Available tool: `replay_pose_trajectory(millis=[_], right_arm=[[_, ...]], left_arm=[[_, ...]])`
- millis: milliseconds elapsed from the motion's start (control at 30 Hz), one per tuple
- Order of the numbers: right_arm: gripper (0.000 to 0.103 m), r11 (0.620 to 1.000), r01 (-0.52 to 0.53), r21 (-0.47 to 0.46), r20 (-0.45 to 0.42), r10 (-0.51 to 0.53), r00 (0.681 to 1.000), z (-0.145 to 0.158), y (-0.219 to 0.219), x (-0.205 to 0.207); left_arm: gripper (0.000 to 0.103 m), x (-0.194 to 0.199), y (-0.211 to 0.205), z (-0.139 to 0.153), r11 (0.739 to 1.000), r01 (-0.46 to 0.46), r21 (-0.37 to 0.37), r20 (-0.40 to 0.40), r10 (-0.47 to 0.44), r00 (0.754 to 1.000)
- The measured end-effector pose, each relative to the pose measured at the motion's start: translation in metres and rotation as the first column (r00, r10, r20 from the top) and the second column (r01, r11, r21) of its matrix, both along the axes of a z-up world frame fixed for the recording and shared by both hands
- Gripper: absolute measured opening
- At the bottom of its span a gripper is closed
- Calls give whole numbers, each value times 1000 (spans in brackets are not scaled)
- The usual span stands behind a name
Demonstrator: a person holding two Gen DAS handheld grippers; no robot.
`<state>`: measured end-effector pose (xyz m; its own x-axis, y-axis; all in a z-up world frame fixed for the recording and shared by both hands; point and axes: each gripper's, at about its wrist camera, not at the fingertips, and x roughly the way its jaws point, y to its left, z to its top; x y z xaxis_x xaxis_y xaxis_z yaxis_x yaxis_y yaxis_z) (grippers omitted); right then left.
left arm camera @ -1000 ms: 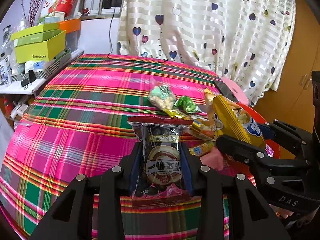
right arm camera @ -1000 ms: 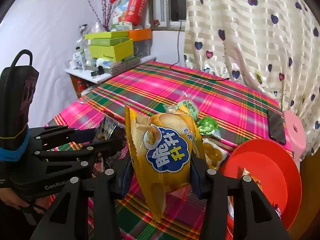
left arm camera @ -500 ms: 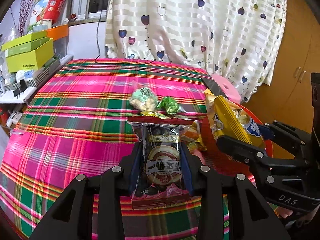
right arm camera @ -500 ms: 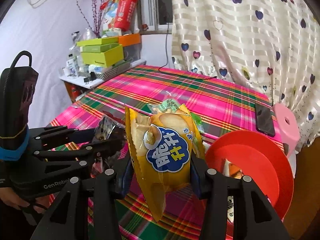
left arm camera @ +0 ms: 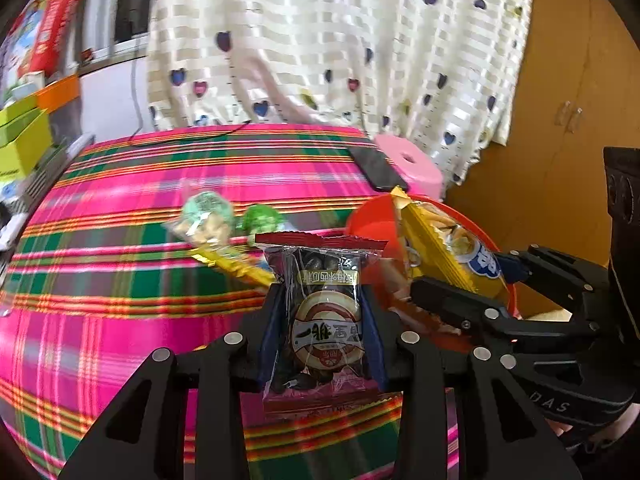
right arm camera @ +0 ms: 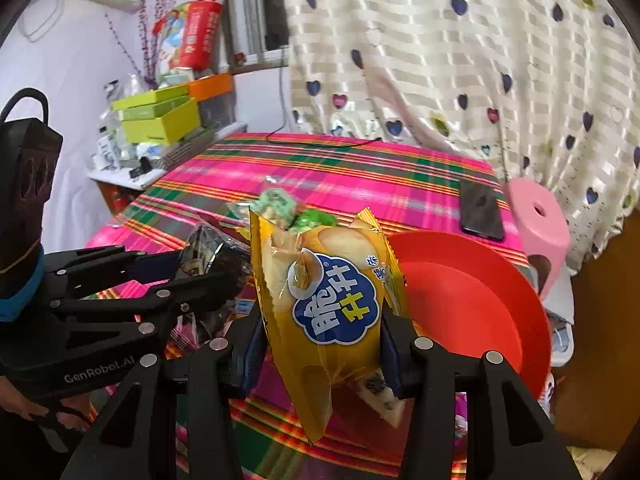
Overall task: Organize snacks
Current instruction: 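Carry both held packets over the red basket with both tools, then open both tools to drop the packets into the red basket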
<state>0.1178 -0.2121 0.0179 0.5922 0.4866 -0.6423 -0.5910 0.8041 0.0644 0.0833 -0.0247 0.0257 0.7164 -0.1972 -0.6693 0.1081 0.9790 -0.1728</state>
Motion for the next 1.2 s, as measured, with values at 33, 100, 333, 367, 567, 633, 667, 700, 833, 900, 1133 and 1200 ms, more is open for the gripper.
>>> replay_pose_trajectory(millis=[33, 100, 333, 367, 567, 633, 667, 700, 833, 900, 1133, 1200], right_arm=[[46, 1000, 7, 0, 0, -7, 1000, -1, -4, 1], [46, 1000, 28, -1, -1, -28, 1000, -2, -13, 4], [46, 995, 96, 0, -18, -96, 995, -8, -44, 16], [46, 994, 108, -1, -21, -108, 994, -9, -49, 18], [46, 987, 162, -5, -49, -162, 986, -20, -71, 31], [46, 985, 174, -8, -59, -174, 983, -23, -75, 35], [46, 983, 181, -9, -63, -181, 981, -25, -76, 37], [46, 982, 188, -11, -67, -188, 980, -26, -78, 40], [46, 978, 208, -16, -81, -209, 975, -32, -83, 47], [46, 977, 214, -17, -87, -214, 973, -34, -85, 49], [53, 975, 222, -11, -102, -222, 970, -37, -90, 54], [57, 974, 227, -13, -89, -228, 970, -35, -90, 54]], left_arm=[[38, 4, -5, 0, 1000, 15, 2, -2, -15, 1000], [38, 9, -14, 0, 999, 33, 6, -5, -33, 999], [38, 26, -43, -5, 995, 98, 13, -25, -98, 995], [38, 28, -46, -6, 994, 104, 15, -27, -103, 994], [39, 40, -60, -15, 990, 142, 14, -58, -141, 988], [39, 43, -63, -17, 988, 151, 13, -65, -150, 987], [39, 45, -64, -18, 988, 155, 13, -63, -154, 986], [39, 46, -66, -17, 987, 158, 15, -60, -156, 986], [39, 54, -69, -16, 986, 165, 14, -56, -164, 985], [39, 58, -71, -15, 985, 173, 12, -54, -172, 984], [39, 69, -82, -16, 978, 207, 16, -47, -206, 977], [39, 72, -83, -15, 978, 210, 15, -41, -209, 977]])
